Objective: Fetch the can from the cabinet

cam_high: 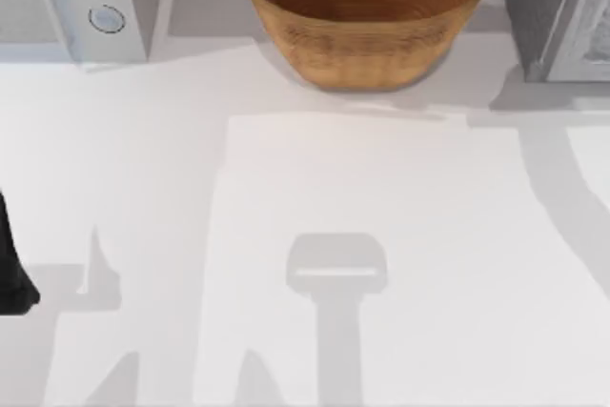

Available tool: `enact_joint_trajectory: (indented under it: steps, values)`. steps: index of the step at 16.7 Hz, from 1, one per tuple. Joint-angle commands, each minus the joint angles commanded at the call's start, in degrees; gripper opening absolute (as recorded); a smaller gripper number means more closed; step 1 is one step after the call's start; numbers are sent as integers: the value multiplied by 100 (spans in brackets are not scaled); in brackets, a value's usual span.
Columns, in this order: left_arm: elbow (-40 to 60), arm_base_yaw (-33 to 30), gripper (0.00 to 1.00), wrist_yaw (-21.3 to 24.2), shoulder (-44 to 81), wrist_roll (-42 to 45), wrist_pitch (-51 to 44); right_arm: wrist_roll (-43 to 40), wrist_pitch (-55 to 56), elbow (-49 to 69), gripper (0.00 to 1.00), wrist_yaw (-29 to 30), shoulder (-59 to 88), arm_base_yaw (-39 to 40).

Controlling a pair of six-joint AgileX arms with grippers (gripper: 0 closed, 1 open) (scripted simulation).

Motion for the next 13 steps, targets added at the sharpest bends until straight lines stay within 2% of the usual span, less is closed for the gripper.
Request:
enact_joint_trajectory:
  steps: [4, 13]
  values:
    - [0, 0, 100, 0, 0, 0, 0, -12, 588, -1856, 0, -372, -1129, -373]
    - [0, 0, 100, 0, 0, 0, 0, -33, 2326, -6844, 0, -1426, -4406, -1436]
